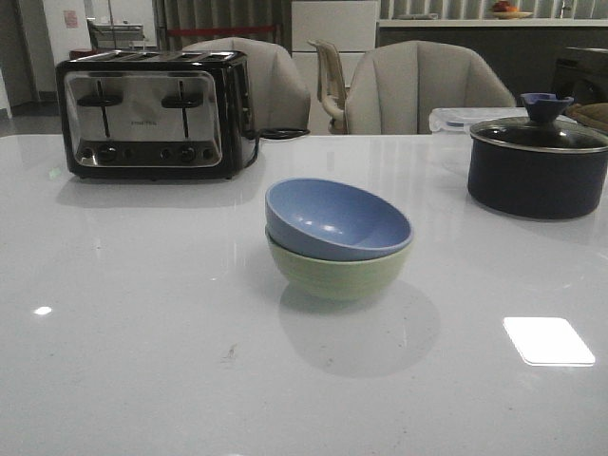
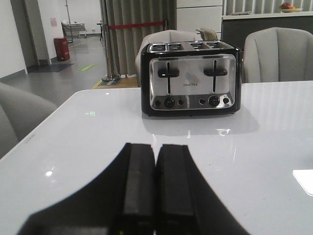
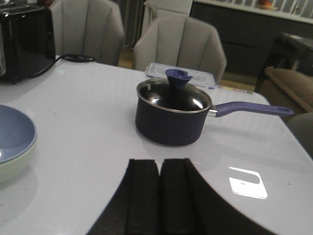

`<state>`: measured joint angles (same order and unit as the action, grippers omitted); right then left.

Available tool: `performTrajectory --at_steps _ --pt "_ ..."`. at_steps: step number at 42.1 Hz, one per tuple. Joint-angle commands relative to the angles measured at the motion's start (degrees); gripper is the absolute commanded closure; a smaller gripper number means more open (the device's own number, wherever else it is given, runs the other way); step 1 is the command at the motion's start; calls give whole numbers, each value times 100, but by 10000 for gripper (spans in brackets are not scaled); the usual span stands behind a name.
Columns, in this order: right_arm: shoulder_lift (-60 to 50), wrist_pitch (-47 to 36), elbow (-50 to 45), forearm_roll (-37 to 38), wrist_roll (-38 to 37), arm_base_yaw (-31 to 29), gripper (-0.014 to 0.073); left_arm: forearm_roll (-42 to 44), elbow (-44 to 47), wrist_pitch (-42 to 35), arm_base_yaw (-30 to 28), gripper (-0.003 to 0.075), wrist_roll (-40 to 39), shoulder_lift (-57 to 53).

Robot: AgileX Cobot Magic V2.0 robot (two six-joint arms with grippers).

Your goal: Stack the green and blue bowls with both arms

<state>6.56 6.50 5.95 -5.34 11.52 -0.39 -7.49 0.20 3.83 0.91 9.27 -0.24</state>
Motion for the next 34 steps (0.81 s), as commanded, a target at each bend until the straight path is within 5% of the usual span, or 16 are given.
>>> performTrajectory --at_steps 1,29,34 --pt "-434 -1111 -421 -169 37 -175 559 -52 131 -534 -9 619 -1 -122" --pt "-831 -1019 -749 -290 9 -200 559 -52 131 -534 -9 619 -1 -122" --pt "-831 -1063 -749 336 -860 -200 559 -52 131 -534 -9 619 -1 -122"
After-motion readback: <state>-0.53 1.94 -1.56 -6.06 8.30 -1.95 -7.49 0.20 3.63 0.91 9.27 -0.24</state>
